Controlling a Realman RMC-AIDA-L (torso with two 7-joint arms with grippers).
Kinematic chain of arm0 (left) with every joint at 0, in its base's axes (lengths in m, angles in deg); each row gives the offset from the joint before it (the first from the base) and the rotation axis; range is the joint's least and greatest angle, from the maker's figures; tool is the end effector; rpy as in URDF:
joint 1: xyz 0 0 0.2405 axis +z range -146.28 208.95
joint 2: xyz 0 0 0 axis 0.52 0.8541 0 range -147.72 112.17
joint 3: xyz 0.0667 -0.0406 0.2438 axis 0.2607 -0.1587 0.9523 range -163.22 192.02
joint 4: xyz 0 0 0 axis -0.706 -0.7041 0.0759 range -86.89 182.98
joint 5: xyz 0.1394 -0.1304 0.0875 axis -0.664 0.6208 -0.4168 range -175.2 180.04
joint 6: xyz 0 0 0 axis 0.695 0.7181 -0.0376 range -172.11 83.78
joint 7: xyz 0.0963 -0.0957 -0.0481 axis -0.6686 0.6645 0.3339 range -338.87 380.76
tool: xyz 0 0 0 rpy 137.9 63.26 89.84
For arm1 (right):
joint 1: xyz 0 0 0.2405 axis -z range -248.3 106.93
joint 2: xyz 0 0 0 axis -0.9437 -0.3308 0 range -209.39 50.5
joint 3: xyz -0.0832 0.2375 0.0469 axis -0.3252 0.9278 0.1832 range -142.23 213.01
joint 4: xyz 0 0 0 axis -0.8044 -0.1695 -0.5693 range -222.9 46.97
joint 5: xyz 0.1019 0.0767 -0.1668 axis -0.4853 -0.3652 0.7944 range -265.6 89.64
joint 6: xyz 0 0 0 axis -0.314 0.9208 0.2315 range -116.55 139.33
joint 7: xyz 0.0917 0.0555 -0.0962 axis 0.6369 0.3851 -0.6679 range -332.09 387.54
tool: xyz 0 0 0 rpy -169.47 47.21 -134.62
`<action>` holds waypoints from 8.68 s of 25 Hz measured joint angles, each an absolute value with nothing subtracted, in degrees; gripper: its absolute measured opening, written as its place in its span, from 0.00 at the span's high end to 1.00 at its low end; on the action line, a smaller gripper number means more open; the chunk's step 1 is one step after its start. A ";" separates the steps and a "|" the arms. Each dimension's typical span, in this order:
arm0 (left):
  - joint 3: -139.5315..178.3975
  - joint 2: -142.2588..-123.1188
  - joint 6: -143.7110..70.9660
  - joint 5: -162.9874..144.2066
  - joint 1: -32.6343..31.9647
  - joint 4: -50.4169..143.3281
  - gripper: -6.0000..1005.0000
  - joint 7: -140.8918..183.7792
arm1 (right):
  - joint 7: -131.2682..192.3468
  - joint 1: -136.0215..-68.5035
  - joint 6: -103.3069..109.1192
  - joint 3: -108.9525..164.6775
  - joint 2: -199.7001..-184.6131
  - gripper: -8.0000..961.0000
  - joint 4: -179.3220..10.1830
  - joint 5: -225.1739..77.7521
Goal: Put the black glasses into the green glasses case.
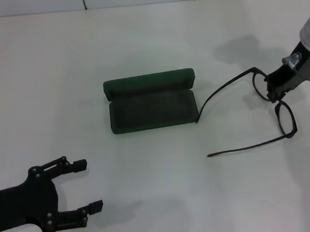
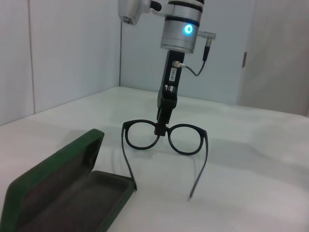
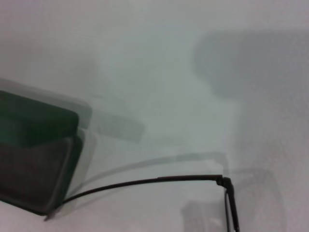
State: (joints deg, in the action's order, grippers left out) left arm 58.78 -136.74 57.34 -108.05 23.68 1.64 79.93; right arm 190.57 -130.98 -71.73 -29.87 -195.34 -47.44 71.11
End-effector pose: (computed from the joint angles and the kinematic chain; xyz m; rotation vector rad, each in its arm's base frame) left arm -0.3286 0.2081 0.0186 -2.7444 -0.3736 -0.6532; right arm 0.1690 0.4239 -0.0090 -2.2858 1.3888 -0.6008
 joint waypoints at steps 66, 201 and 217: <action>59.59 -137.30 64.13 -101.37 6.46 15.20 0.12 82.40 | 74.10 -102.07 -71.95 -14.38 -194.91 0.95 -51.67 2.40; 61.78 -137.99 57.85 -98.91 -5.93 34.97 0.99 74.12 | 73.86 -105.27 -77.61 -22.45 -195.65 0.95 -68.76 -4.64; 62.48 -138.27 54.25 -98.54 -7.99 37.23 0.98 74.13 | 73.96 -107.92 -84.44 -22.53 -195.63 0.96 -72.17 -6.50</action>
State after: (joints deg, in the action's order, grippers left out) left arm 62.48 -138.27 54.25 -98.54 -7.99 37.23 74.13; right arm 73.96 -107.92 -84.44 -22.53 -195.63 -72.17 -6.50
